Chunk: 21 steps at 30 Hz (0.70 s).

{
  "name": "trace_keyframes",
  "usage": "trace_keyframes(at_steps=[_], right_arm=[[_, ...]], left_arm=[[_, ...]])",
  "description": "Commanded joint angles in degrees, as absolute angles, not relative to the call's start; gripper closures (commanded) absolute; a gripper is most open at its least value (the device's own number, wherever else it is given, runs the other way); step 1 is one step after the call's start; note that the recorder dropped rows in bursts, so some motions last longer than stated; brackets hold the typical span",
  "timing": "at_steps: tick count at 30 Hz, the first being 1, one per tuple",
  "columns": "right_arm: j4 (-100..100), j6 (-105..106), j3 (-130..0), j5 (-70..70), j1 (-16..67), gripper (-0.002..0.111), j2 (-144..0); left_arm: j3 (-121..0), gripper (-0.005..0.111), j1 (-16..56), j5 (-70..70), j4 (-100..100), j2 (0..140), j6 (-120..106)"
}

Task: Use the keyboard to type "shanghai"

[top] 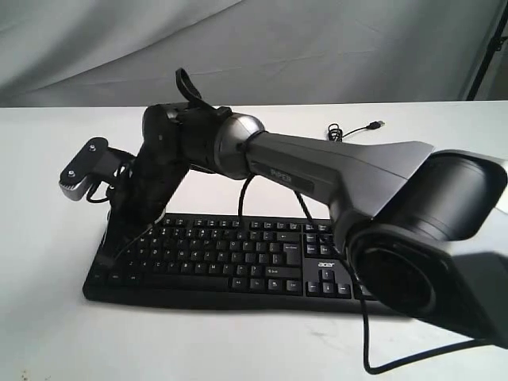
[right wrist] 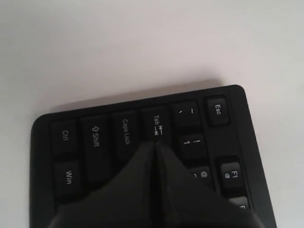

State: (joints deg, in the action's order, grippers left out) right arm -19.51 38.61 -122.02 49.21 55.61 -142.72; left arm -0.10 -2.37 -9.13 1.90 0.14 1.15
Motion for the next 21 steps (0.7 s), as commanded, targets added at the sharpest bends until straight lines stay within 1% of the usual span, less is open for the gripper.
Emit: trace_keyframes(at_steps=[1,21], right_arm=[[-18.4,37.1,-122.4,51.2,56.1,0.108,-143.1],[-18.3,37.4,-122.4,51.7,56.2,0.108,-144.0]], left_arm=[[0.0,0.107,-2.0,-8.8,1.8,0.0,1.3],[0.0,0.107,-2.0,-8.8,1.8,0.0,1.3]])
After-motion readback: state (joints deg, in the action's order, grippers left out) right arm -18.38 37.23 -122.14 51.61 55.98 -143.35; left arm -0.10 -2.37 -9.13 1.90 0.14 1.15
